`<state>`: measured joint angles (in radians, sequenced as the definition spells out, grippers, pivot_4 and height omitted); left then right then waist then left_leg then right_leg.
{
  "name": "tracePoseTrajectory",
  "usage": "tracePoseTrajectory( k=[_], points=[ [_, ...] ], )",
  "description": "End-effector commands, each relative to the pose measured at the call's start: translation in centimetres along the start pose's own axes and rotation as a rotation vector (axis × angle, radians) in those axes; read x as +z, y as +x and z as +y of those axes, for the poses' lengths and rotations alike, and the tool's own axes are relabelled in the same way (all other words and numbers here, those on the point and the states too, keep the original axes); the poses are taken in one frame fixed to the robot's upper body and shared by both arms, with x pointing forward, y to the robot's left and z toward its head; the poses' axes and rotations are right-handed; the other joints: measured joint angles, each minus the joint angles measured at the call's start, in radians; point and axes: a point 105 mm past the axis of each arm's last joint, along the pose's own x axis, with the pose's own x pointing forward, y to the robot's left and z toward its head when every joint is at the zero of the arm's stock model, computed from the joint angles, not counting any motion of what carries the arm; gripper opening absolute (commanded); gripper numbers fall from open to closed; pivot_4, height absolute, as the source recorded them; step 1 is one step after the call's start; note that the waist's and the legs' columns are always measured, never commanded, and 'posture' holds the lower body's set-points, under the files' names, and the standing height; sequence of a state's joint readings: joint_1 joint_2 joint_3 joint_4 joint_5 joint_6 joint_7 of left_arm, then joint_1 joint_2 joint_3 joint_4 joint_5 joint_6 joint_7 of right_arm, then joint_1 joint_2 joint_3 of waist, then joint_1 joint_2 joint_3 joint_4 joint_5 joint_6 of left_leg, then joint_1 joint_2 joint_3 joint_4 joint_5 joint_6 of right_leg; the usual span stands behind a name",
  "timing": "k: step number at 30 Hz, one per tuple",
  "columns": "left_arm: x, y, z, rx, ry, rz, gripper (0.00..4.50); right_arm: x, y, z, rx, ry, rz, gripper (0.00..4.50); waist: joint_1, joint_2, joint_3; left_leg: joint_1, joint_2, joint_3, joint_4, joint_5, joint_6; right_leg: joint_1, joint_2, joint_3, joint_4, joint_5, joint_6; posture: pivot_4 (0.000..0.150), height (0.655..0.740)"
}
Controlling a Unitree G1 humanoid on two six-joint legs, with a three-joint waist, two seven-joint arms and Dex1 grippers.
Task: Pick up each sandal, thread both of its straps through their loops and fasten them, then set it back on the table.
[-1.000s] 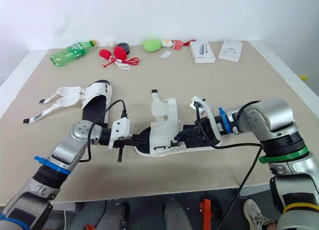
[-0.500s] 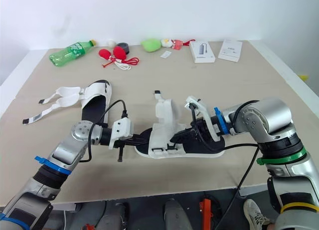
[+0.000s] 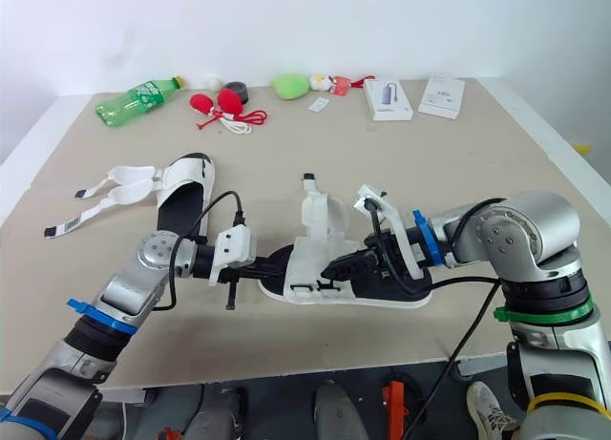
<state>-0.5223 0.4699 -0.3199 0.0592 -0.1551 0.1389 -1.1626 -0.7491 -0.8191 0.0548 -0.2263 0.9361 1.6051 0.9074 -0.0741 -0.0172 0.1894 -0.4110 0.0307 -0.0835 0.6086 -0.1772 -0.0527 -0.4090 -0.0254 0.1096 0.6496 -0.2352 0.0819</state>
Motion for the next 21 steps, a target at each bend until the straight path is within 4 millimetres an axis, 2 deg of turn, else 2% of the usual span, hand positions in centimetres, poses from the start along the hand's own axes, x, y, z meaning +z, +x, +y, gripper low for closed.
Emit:
tracePoseTrajectory(
  k=[1, 6, 12, 21],
  points=[
    [-0.2, 0.3, -0.2, -0.016, -0.003, 0.015, 0.0, -0.7, 0.3, -0.4, -0.04, 0.007, 0.017, 0.06, 0.0, 0.0, 0.0, 0.0, 0.0, 0.0, 0.0, 0.0, 0.0, 0.0, 0.0, 0.0, 0.0, 0.0, 0.0, 0.15, 0.74],
    [-0.2, 0.4, -0.2, -0.018, -0.003, 0.016, 0.0, -0.9, 0.2, -1.5, -0.089, 0.015, 0.015, 0.06, 0.0, 0.0, 0.0, 0.0, 0.0, 0.0, 0.0, 0.0, 0.0, 0.0, 0.0, 0.0, 0.0, 0.0, 0.0, 0.15, 0.74],
    [-0.2, 0.4, -0.2, -0.017, -0.002, 0.02, 0.0, -1.2, 0.3, -1.7, -0.098, 0.008, 0.028, 0.06, 0.0, 0.0, 0.0, 0.0, 0.0, 0.0, 0.0, 0.0, 0.0, 0.0, 0.0, 0.0, 0.0, 0.0, 0.0, 0.15, 0.74],
    [-0.4, 0.4, -0.3, -0.012, 0.0, 0.025, 0.0, -1.0, 0.1, -0.1, -0.047, -0.043, 0.048, 0.06, 0.0, 0.0, 0.0, 0.0, 0.0, 0.0, 0.0, 0.0, 0.001, 0.0, 0.0, 0.0, 0.0, -0.001, 0.0, 0.15, 0.74]
  ],
)
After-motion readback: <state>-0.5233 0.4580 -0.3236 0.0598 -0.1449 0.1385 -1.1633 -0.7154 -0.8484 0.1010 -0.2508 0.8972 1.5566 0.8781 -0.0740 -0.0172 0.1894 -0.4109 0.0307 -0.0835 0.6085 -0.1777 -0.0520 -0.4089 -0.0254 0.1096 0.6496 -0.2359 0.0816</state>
